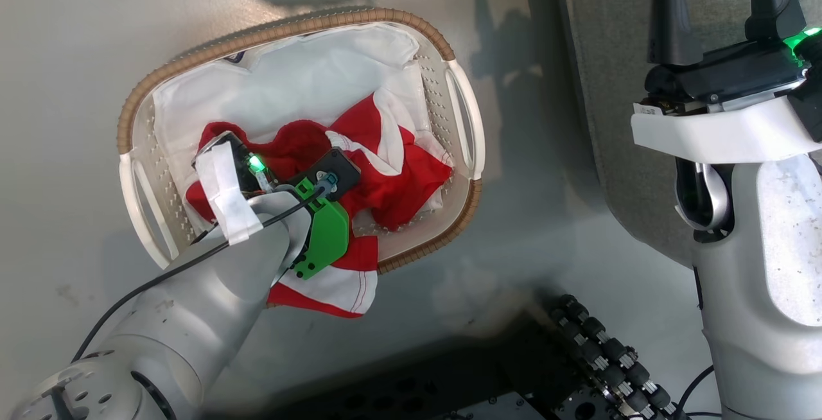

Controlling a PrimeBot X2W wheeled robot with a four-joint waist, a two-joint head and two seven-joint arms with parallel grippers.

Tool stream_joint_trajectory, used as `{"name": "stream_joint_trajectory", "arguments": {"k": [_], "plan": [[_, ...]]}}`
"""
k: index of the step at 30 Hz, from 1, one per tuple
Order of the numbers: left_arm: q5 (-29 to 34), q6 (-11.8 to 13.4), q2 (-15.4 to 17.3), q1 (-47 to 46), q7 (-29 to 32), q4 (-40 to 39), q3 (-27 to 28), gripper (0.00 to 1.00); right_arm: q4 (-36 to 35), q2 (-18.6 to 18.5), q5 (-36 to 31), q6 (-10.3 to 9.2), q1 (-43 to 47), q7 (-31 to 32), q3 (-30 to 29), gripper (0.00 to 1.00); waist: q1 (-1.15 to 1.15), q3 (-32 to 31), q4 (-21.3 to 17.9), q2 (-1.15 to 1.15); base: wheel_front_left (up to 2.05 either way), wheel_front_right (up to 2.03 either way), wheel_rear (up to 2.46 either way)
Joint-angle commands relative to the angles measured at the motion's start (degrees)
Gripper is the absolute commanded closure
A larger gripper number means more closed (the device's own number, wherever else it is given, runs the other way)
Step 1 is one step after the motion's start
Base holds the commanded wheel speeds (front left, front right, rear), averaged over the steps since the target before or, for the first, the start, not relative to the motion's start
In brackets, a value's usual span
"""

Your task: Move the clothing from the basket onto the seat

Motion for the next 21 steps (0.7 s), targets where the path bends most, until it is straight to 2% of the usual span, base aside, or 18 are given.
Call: {"name": "stream_joint_trajectory", "arguments": {"k": [1, 11, 14, 21], "plan": [[-0.2, 0.1, 0.5, 0.7, -1.0, -0.3, 0.0, 1.0, 0.5, -0.1, -0.5, -0.08, 0.3, -0.3, -0.3, 0.0, -0.01, -1.1, 0.5, 0.0, 0.0, 0.0, 0.0], [-1.9, 0.4, 1.9, 2.7, -4.9, -3.9, 1.1, 1.0, 4.5, -0.2, -3.2, -0.08, 3.3, -0.3, -0.8, 0.0, -0.01, -10.2, 3.4, 0.0, 0.0, 0.0, 0.0], [-0.3, 1.9, 3.6, 3.2, -4.9, -10.4, 3.1, 1.0, 6.1, -0.2, -4.4, -0.08, 5.0, -0.3, -1.1, 0.0, -0.01, -14.2, 4.7, 0.0, 0.0, 0.0, 0.0], [5.2, 6.0, 10.2, 8.0, -4.8, -25.4, 7.4, 1.0, 10.3, -0.2, -6.7, -0.08, 9.5, -0.3, -1.4, 0.0, -0.01, -24.4, 7.1, 0.0, 0.0, 0.0, 0.0]]}}
